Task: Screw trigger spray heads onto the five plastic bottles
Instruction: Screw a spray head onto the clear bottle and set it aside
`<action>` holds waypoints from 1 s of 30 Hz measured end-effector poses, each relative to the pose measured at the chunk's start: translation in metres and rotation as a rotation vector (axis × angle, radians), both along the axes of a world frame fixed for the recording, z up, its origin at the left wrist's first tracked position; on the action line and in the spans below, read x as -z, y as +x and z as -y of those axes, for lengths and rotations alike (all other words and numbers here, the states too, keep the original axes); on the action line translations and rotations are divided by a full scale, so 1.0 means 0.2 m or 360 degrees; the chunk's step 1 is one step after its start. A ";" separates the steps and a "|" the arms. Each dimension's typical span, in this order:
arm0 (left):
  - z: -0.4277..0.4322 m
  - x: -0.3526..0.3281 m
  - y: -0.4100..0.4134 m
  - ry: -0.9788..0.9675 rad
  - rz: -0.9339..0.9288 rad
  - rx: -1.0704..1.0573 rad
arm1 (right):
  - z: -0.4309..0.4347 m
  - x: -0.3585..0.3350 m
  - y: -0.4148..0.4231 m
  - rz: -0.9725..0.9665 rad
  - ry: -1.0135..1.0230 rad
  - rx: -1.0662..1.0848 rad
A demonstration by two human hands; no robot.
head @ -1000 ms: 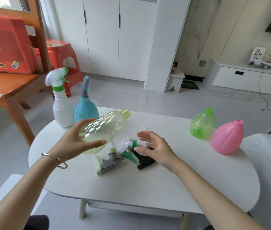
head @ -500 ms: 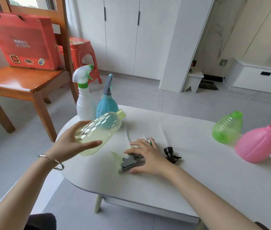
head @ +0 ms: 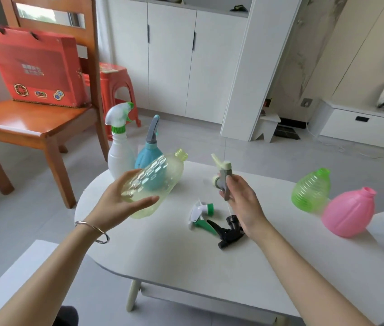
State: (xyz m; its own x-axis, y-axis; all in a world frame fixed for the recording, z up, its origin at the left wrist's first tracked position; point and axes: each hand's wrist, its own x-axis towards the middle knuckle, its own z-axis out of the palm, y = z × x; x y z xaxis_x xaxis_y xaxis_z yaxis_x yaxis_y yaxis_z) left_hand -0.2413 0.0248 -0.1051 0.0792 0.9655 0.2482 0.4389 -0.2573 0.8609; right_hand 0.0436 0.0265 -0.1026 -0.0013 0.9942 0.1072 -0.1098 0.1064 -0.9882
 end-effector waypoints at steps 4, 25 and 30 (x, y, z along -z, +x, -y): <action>-0.03 0.06 0.10 -0.0126 -0.0049 0.0063 | 0.00 -0.05 0.16 -0.0599 -0.0209 0.0145; -0.05 0.14 0.20 -0.0236 0.0010 0.0005 | 0.07 -0.11 0.39 -0.0711 -0.0196 0.0287; 0.00 0.11 0.27 -0.0250 -0.0107 0.0346 | 0.08 -0.07 0.31 -0.0340 -0.0228 0.0128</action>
